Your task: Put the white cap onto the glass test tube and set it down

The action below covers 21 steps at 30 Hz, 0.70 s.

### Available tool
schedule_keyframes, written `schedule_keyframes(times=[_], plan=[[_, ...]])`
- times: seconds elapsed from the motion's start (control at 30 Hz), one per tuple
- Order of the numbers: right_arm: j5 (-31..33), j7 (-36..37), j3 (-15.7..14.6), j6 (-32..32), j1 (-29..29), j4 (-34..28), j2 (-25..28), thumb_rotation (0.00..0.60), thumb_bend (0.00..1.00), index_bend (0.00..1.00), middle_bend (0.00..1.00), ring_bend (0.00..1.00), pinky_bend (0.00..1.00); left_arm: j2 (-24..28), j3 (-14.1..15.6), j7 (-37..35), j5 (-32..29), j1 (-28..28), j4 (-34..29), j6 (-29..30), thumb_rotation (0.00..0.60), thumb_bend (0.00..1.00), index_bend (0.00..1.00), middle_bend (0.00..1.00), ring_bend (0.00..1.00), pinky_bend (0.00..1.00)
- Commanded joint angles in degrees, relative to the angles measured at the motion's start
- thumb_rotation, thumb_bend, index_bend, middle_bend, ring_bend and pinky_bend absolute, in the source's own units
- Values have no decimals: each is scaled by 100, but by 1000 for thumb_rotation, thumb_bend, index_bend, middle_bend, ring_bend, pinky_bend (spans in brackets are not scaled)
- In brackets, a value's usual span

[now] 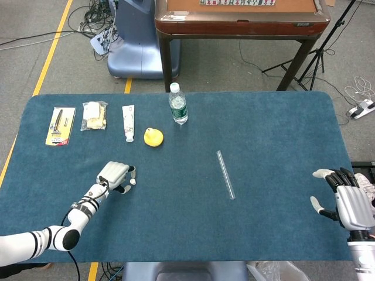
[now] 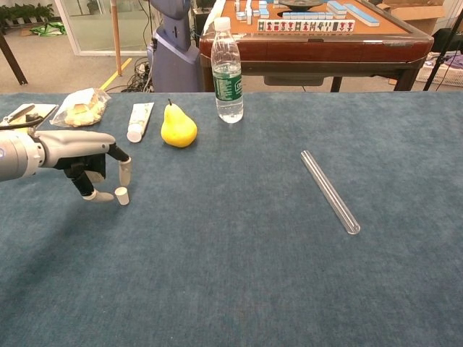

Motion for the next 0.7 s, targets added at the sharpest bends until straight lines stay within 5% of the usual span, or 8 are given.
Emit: schedule_keyframes(times=[0.03,0.7], plan=[[0,14,-2,-1,-3,16,-5,600,331,288,259,170,117,-33,-1,45,-39,-13,39,-7,600,270,433,991,1000,1000],[31,69,4,-12,-21,69,-2,600,331,287,260,170,116,-260,-44,111,-135,-15,365,-70,600,270,481,1000,1000,1000]])
